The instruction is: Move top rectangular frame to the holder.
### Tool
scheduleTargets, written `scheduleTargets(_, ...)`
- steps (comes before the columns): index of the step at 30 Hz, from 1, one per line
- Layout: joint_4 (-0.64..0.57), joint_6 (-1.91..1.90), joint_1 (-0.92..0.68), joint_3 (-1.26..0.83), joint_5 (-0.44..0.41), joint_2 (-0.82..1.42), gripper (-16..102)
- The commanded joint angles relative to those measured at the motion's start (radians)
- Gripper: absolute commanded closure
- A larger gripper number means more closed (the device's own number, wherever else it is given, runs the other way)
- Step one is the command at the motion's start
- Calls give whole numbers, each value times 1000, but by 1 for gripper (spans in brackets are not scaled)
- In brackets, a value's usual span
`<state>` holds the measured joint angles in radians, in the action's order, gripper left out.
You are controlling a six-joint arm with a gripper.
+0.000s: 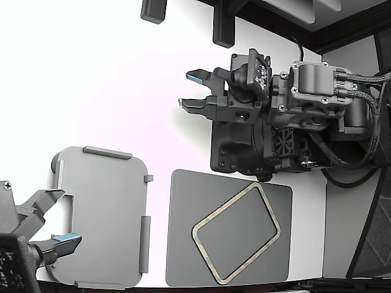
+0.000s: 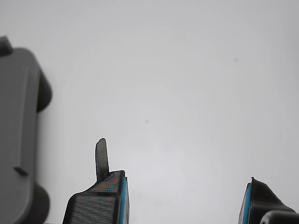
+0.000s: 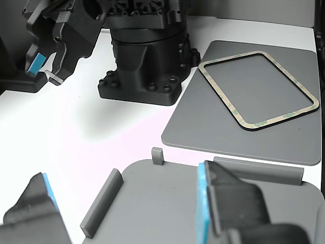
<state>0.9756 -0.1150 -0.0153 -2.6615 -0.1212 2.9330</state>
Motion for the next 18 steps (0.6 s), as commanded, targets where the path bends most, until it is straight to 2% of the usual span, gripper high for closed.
scheduleTargets(1, -8, -11, 14, 23, -14, 21, -14)
scheduleTargets(12, -8, -6, 14, 23, -14, 21, -14)
scheduleTargets(18, -12, 31, 8, 100, 34, -52, -14)
